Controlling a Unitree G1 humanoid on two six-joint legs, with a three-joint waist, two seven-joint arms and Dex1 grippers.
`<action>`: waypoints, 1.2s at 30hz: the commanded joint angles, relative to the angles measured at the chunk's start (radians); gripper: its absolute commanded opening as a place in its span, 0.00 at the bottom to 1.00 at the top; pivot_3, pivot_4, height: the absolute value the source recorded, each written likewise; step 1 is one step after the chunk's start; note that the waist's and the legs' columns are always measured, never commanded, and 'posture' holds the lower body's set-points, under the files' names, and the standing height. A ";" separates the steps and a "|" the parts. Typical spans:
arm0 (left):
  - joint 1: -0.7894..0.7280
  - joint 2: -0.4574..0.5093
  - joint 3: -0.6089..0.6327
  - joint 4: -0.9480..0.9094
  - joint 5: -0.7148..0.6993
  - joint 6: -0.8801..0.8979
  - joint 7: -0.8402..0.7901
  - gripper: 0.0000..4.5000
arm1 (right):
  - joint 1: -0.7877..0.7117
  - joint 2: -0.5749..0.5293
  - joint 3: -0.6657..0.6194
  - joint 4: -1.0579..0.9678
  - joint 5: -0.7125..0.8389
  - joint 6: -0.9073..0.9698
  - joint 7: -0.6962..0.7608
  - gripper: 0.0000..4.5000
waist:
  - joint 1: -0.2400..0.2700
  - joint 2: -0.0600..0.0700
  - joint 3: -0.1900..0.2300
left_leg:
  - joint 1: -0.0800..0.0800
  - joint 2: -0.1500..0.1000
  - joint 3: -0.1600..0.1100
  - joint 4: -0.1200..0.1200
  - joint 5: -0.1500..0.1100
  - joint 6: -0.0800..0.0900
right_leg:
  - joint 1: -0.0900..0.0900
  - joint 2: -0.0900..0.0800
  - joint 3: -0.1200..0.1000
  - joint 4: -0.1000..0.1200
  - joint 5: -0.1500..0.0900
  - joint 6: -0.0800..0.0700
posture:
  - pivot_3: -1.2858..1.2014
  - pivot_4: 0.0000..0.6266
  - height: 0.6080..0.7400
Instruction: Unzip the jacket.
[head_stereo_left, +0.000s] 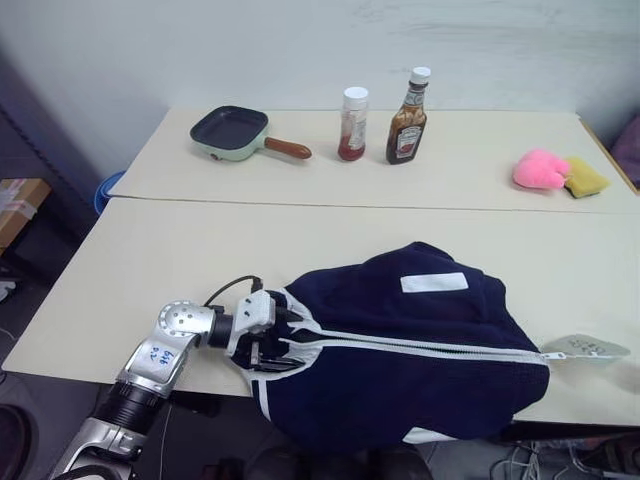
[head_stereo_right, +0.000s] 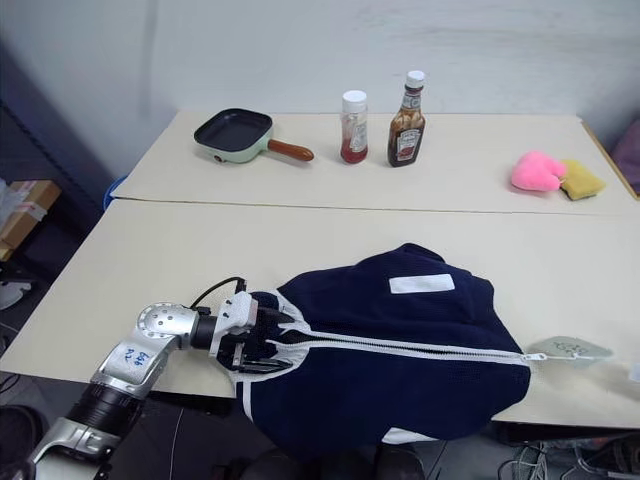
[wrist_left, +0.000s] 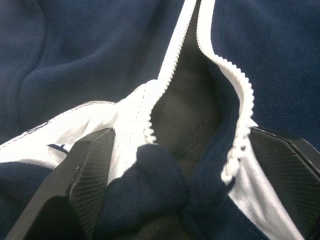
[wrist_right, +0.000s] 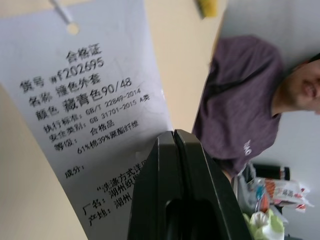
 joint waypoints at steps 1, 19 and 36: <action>0.067 0.031 -0.045 0.102 0.064 0.064 0.006 1.00 | -0.057 0.000 0.057 -0.125 0.073 -0.020 0.050 0.00 | -0.003 0.000 0.000 | 0.000 0.000 0.000 -0.001 0.000 0.000 | 0.001 0.000 0.000 0.000 0.000 0.000 | 0.52 0.24 1.00; 0.087 0.019 0.098 -0.130 -0.191 0.059 -0.091 1.00 | 0.271 0.142 -0.252 -0.410 0.658 0.191 0.560 0.56 | 0.003 -0.006 0.007 | -0.013 0.003 0.000 -0.003 0.004 0.002 | -0.019 0.003 -0.001 0.004 -0.002 -0.004 | 0.52 0.24 1.00; 0.010 -0.075 -0.016 -0.188 -0.108 0.058 -0.033 1.00 | 0.161 0.059 0.030 -0.755 0.352 0.515 0.602 0.94 | 0.032 -0.023 0.027 | -0.022 0.002 -0.002 0.004 0.001 0.004 | -0.021 0.006 -0.006 0.001 -0.001 -0.002 | 0.52 0.24 1.00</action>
